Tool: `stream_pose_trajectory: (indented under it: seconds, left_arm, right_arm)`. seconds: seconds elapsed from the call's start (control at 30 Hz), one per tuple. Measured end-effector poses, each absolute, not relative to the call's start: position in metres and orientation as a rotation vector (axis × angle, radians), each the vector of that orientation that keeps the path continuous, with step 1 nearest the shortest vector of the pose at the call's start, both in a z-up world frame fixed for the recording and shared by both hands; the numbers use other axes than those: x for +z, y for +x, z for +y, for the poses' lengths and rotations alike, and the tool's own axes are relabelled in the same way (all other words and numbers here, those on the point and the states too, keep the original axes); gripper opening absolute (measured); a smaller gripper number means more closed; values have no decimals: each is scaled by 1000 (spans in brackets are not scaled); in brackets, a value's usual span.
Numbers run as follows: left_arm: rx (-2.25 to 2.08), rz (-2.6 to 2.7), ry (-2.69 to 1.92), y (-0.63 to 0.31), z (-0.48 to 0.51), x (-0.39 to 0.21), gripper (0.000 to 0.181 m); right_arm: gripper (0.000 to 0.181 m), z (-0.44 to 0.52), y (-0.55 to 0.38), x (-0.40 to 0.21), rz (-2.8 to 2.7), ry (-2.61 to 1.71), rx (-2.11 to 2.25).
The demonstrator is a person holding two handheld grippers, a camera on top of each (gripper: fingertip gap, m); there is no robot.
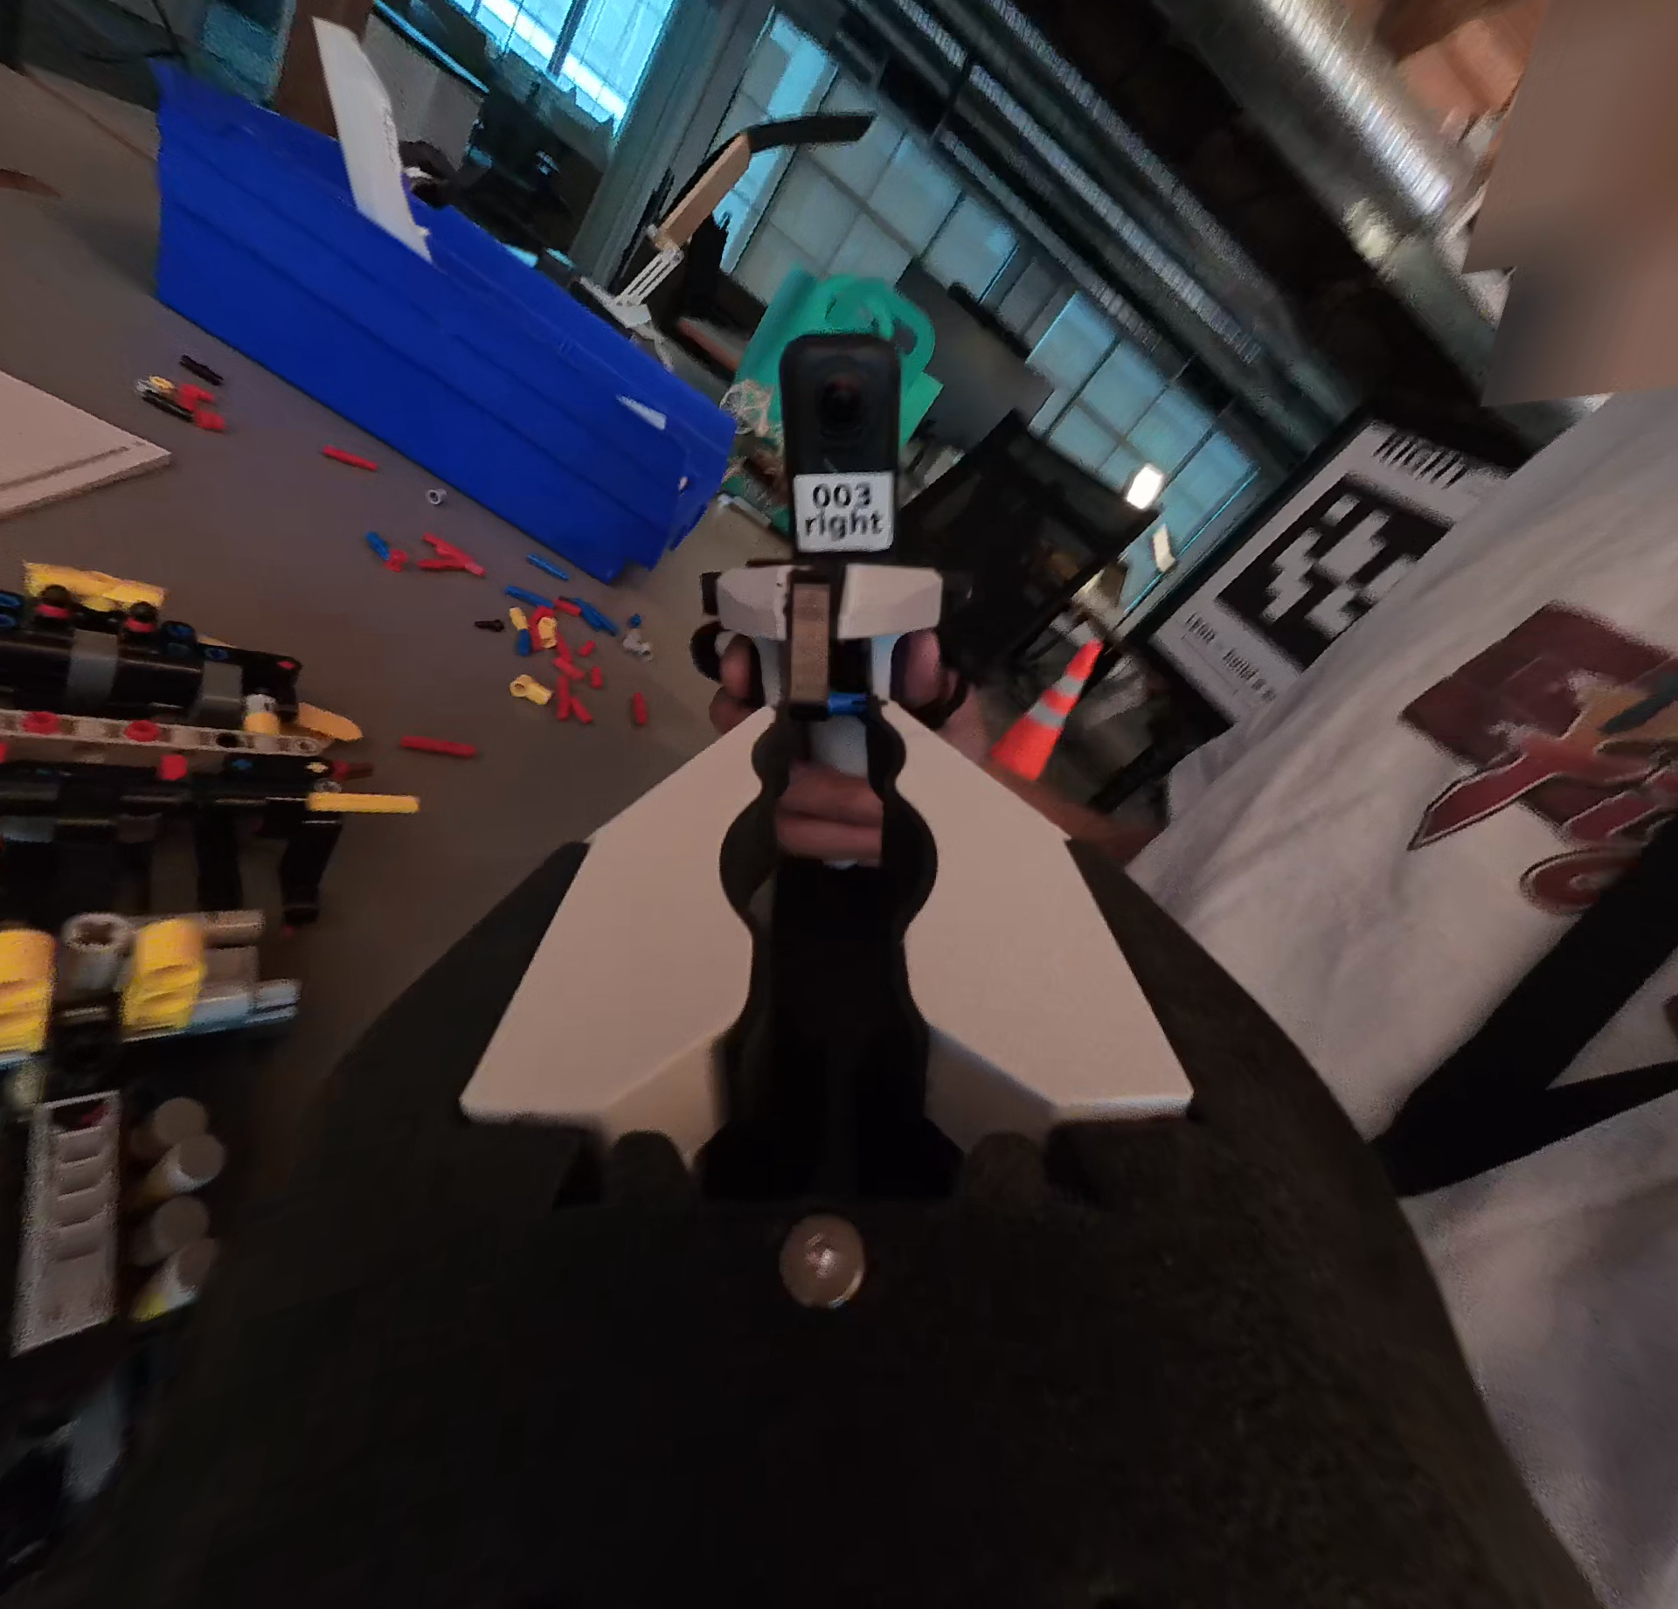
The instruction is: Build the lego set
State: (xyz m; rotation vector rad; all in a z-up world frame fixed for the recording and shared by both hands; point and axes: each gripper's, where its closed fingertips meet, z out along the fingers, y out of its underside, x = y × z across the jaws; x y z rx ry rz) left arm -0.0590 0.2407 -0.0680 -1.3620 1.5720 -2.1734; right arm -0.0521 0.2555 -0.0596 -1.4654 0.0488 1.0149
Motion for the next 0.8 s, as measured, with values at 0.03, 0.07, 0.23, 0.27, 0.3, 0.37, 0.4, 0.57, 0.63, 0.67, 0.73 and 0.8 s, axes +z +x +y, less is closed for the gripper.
stream_pose_trajectory:
  seconds: [0.03, 0.07, 0.23, 0.27, 0.3, 0.37, 0.4, 0.57, 0.63, 0.67, 0.73, 0.8]
  left_arm:
    - [-2092, 1625, -1335, -60, 240, -72, 17]
    - [-2008, 1665, -1316, -61, 242, -76, 18]
    - [-1705, 1664, -1258, -68, 259, -75, 24]
    - [-1652, 1635, -1247, -70, 264, -71, 24]
    - [-1588, 1602, -1244, -70, 270, -68, 28]
    - [-1458, 1553, -1235, -70, 279, -67, 36]
    - [-1397, 1543, -1234, -70, 282, -69, 37]
    - [-1238, 1609, -1400, -67, 283, -100, 39]
    - [-1287, 1631, -1447, -69, 273, -106, 39]
    - [-1295, 1645, -1469, -69, 269, -109, 39]
    - [-1258, 1689, -1519, -71, 264, -119, 39]
    - [-1178, 1766, -1574, -72, 258, -136, 39]
  right_arm:
    - [7, 255, -53, -62, 39, -1485, 998]
    - [7, 255, -52, -64, 34, -1500, 974]
    - [7, 252, -8, -93, 89, -1662, 667]
    - [7, 250, 2, -98, 96, -1693, 591]
    - [6, 248, 11, -102, 103, -1711, 533]
    - [7, 246, 26, -108, 117, -1734, 433]
    - [6, 246, 30, -110, 126, -1735, 415]
    - [7, 248, 28, -111, 109, -1740, 417]
    - [7, 247, 27, -113, 106, -1752, 403]
    - [7, 246, 28, -114, 112, -1763, 389]
    - [6, 244, 29, -115, 118, -1776, 354]
    - [7, 242, 26, -119, 109, -1803, 339]
